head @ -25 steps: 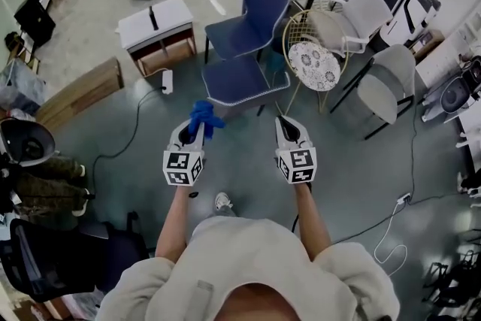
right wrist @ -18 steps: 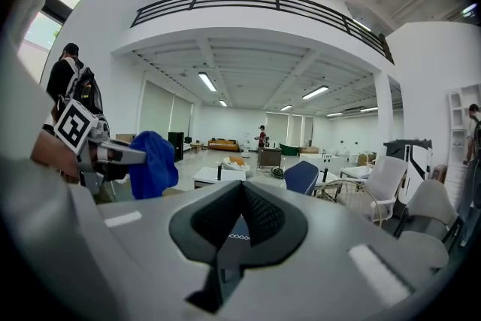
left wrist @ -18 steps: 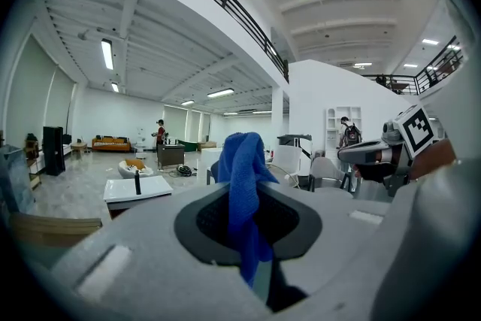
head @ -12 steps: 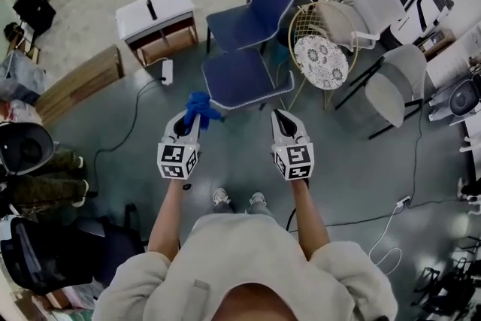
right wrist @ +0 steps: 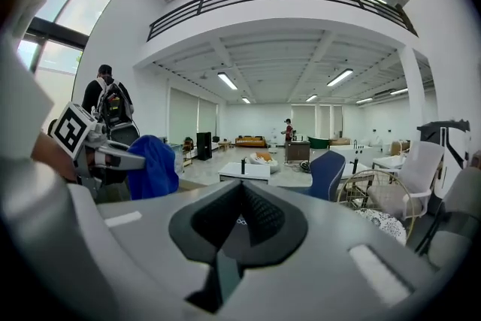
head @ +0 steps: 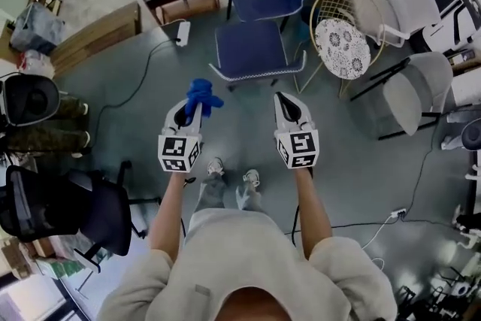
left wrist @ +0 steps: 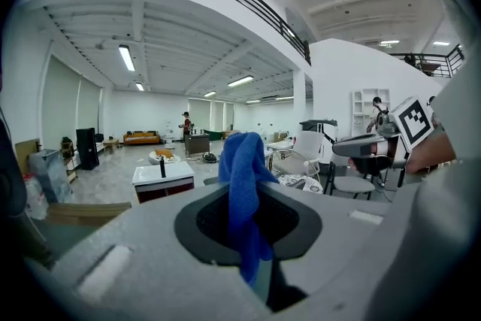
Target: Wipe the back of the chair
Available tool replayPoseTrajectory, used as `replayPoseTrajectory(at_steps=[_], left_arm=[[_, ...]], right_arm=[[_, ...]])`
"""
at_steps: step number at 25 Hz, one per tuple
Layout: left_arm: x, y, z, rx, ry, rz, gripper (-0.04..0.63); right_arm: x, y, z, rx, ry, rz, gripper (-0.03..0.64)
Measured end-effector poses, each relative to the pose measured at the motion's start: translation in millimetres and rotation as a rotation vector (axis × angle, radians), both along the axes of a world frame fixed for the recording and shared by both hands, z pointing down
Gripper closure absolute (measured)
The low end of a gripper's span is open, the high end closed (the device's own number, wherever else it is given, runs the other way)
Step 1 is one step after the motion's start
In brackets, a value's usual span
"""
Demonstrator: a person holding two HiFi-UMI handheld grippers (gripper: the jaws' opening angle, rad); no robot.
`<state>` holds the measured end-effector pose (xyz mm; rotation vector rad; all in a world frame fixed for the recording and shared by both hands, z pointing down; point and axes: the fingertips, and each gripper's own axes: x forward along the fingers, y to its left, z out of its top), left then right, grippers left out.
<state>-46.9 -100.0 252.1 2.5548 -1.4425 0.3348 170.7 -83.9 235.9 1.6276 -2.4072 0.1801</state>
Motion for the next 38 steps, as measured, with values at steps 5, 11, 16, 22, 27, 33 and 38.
replayPoseTrajectory(at_steps=[5, 11, 16, 22, 27, 33, 38], left_arm=[[0.3, 15.4, 15.3, -0.011, -0.009, -0.025, 0.551], [-9.8, 11.7, 48.0, -0.027, -0.010, -0.032, 0.549], [-21.5, 1.7, 82.8, -0.057, 0.014, -0.026, 0.551], [-29.0, -22.8, 128.4, -0.043, 0.007, 0.025, 0.549], [-23.1, -39.6, 160.7, -0.022, 0.010, 0.064, 0.551], [-7.2, -46.7, 192.1, 0.007, 0.004, 0.080, 0.550], [9.9, -58.6, 216.7, 0.050, -0.007, 0.085, 0.551]], right_arm=[[2.7, 0.2, 16.7, -0.011, -0.007, -0.015, 0.617], [-12.9, -5.5, 41.7, -0.019, -0.021, -0.007, 0.616], [-22.7, -11.4, 61.4, -0.019, -0.021, 0.037, 0.617], [-38.3, -27.5, 91.7, 0.002, -0.021, 0.081, 0.617], [-43.4, -34.8, 129.2, -0.013, -0.017, 0.096, 0.617], [-45.1, -28.7, 167.4, -0.027, -0.013, 0.075, 0.617], [-37.7, -18.3, 202.7, -0.057, -0.007, 0.066, 0.617]])
